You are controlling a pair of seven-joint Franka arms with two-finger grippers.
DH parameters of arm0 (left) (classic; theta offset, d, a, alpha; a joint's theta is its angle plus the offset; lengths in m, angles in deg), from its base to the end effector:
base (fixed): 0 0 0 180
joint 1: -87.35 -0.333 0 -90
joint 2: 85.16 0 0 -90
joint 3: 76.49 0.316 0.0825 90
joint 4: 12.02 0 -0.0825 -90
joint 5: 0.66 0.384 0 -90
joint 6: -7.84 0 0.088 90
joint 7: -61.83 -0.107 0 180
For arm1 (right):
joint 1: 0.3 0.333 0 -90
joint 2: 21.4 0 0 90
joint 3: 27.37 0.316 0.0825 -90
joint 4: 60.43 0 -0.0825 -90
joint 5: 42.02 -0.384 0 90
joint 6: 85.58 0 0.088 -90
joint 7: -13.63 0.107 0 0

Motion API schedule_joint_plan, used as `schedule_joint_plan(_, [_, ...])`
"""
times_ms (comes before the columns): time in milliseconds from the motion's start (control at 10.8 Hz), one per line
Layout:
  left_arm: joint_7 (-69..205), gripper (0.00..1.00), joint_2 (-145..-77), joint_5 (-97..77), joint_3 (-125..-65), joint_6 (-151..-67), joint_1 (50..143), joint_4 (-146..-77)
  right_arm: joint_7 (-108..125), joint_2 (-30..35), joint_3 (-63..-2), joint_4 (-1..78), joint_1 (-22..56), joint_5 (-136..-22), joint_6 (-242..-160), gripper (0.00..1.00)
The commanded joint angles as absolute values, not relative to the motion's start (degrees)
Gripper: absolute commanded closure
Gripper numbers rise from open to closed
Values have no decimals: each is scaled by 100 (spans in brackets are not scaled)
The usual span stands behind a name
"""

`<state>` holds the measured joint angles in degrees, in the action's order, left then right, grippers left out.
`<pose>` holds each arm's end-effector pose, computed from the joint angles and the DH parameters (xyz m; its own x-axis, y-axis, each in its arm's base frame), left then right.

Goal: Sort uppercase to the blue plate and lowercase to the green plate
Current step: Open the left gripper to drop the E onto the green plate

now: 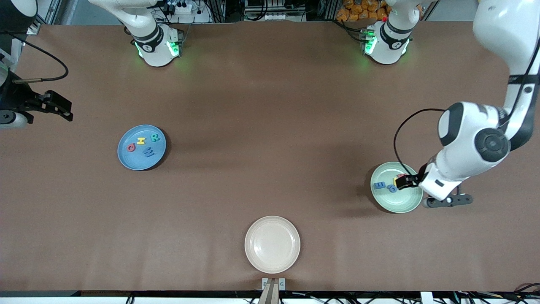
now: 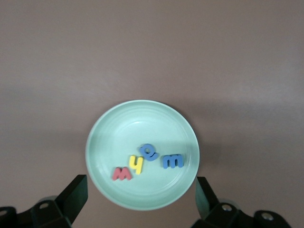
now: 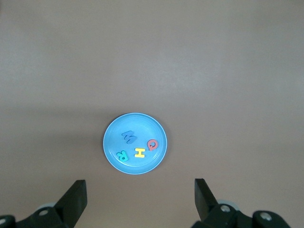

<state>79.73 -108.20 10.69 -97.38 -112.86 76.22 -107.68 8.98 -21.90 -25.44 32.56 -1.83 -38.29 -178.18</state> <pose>0.6626 -0.0781 0.3905 0.9945 0.0764 0.0715 0.0777 -0.9969 -0.0150 0.5552 -0.0027 0.6088 0.9959 0.0908 -0.0035 0.0908 -0.9937 0.0652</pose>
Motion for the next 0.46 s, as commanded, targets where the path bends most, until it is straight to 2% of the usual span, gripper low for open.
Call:
schedule_joint_plan(0, [7730,0,-10301,1076,-9776,-10522,7584,-10415,994,-2281,-2561,3422,-136,-3745,-17875,0])
schedule_joint_plan(371, [7677,0,-9975,971,-9802,-9633,7566,-9826,985,-2290,-2587,3414,-109,-3737,-17875,0])
